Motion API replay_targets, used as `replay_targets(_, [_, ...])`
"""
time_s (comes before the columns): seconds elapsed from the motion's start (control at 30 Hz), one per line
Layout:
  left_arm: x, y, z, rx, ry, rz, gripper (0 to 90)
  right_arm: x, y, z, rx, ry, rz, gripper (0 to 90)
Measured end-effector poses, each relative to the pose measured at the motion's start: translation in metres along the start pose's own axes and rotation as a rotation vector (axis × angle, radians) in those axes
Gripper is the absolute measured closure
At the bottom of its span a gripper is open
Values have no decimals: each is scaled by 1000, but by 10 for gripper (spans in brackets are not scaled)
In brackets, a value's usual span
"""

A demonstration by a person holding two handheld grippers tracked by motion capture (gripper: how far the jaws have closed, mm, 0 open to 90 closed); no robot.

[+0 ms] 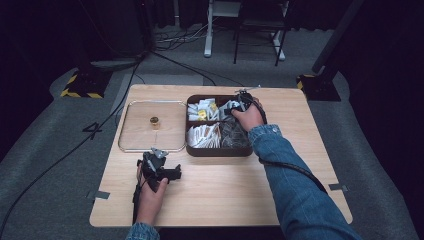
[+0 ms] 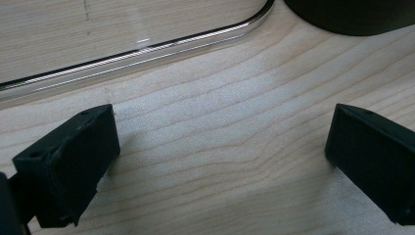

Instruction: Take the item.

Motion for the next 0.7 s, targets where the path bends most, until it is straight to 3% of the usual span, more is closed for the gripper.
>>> replay_targets(0.13, [0,0,0,0,0,-1,0,-4,-2,0,1,26,4,855])
replay_targets(0.47, [0,0,0,2,-2,0,0,-5,-15,8,28,12,-12,865])
replay_targets(0.7, [0,0,0,-1,-5,-2,0,-7,-38,20,87,26,34,865])
Point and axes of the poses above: each handheld gripper's, and its own axes: y roughly forward along the jaws, z roughly out of its top, x roughly to its right, the point moved 9 cm from there along y, roughly forward along the jaws, and after that the axes turned 4 degrees about y, right-handed, at the moved point
